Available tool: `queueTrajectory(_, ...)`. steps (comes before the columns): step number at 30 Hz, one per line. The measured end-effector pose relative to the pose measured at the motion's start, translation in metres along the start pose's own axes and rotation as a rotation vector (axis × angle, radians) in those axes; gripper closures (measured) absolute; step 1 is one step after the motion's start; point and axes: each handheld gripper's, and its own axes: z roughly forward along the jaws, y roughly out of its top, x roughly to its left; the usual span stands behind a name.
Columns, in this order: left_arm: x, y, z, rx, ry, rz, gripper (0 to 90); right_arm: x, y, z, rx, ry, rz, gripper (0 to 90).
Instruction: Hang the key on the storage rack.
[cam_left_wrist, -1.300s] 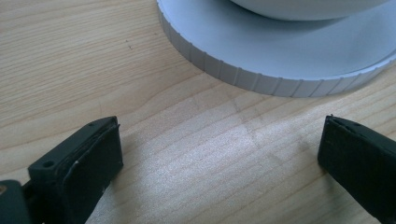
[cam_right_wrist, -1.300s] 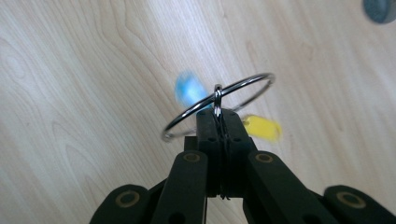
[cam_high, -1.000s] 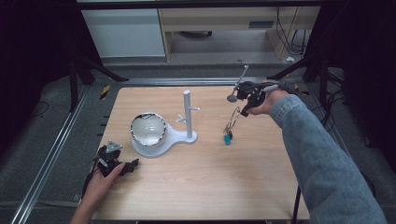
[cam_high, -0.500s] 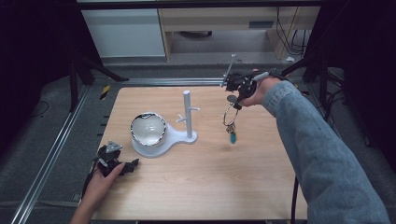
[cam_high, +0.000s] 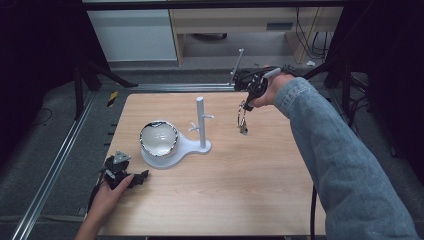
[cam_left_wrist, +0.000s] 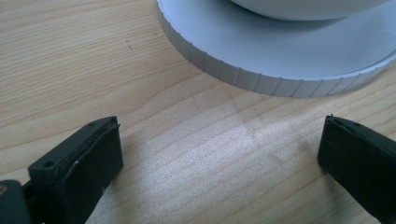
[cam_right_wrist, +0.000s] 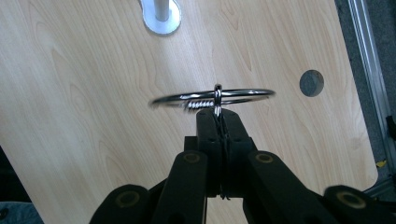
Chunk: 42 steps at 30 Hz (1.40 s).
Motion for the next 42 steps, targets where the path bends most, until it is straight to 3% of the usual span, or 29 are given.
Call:
queueTrajectory(25, 0.0, 0.0, 0.0, 0.0, 0.0, 0.0, 0.0, 0.016, 0.042, -0.03, -0.006, -0.011, -0.057, 88.7)
queueTrajectory(42, 0.0, 0.0, 0.0, 0.0, 0.0, 0.0, 0.0, 0.026, 0.064, -0.024, 0.006, 0.0, -0.094, 88.7)
